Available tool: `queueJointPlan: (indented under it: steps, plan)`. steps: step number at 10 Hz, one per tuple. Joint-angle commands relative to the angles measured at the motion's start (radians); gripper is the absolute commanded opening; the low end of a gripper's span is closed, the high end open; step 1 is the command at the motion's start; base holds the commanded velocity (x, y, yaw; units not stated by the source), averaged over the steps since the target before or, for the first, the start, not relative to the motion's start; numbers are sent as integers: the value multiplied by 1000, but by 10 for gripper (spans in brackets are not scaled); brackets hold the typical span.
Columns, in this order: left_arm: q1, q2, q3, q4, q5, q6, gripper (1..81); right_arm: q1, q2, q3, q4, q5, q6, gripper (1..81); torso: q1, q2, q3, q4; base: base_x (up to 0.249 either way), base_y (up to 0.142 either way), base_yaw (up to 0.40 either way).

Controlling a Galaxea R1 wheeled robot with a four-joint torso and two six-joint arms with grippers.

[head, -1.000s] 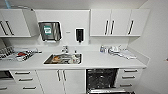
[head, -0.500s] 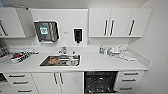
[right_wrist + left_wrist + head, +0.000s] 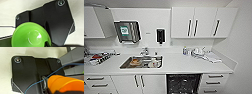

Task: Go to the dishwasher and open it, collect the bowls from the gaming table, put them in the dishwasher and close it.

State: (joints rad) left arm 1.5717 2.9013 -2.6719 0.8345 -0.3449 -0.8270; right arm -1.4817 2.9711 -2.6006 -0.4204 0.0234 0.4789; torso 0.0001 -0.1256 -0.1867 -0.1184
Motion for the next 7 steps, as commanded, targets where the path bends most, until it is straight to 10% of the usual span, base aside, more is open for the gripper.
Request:
queueJointPlan:
  steps: [1, 7]
  plan:
    - [-31, -13, 0, 3, 23, 0, 10, 50, -1, 7, -8, -45, 0, 10, 0, 0, 0, 0, 125, 0, 0]
    - [-32, -14, 0, 2, 23, 0, 10, 54, 2, 7, -8, -45, -2, 10, 0, 0, 0, 0, 125, 0, 0]
